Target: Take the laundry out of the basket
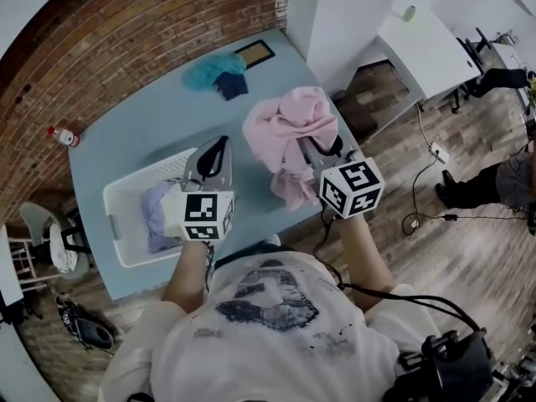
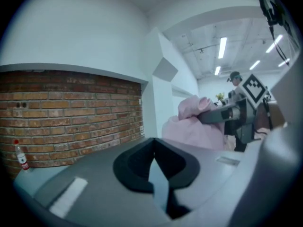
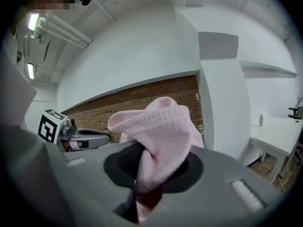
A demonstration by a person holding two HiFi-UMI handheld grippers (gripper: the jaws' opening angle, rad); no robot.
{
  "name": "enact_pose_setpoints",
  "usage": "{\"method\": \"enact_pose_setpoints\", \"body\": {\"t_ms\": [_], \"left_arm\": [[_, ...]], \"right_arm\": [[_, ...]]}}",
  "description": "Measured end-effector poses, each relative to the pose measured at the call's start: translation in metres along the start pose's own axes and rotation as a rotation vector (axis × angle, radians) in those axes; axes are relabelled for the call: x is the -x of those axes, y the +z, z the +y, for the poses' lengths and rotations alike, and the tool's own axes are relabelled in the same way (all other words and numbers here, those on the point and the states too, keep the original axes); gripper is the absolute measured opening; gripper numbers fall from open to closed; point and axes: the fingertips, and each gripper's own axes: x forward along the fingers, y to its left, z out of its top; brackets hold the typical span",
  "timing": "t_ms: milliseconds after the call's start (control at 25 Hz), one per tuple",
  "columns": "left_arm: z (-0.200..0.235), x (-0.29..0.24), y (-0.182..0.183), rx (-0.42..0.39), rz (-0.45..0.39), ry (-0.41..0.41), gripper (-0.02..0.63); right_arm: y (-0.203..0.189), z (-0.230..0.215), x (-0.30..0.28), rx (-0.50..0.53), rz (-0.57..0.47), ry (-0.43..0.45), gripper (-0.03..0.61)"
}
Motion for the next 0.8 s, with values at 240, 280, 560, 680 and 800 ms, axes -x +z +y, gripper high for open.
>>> {"method": "enact_pose_setpoints", "body": {"t_ms": [240, 280, 560, 680, 800], "left_arm": [[0.008, -0.003, -0.032, 0.015, 0.047, 0.021, -0.009], [0.009, -0.003, -0.036, 0.023, 0.054, 0.025, -0.009], [0.023, -0.003, -0.05, 0.055, 0.078, 0.062, -0.009], [0.031, -0.001, -0.053, 0.059, 0.084, 0.077, -0.009], [0.037, 0.0, -0.055, 0.058, 0.088, 0.09, -0.009]], "right_arm": [[-0.05, 0.003, -0.027, -0.001, 0.087, 0.011, 0.086], [-0.058, 0.004, -0.031, 0.0, 0.104, 0.015, 0.086], [-0.101, 0.013, -0.071, 0.031, 0.182, 0.058, 0.092], [-0.115, 0.02, -0.089, 0.06, 0.194, 0.076, 0.097], [-0.139, 0.026, -0.109, 0.077, 0.23, 0.101, 0.098]]}}
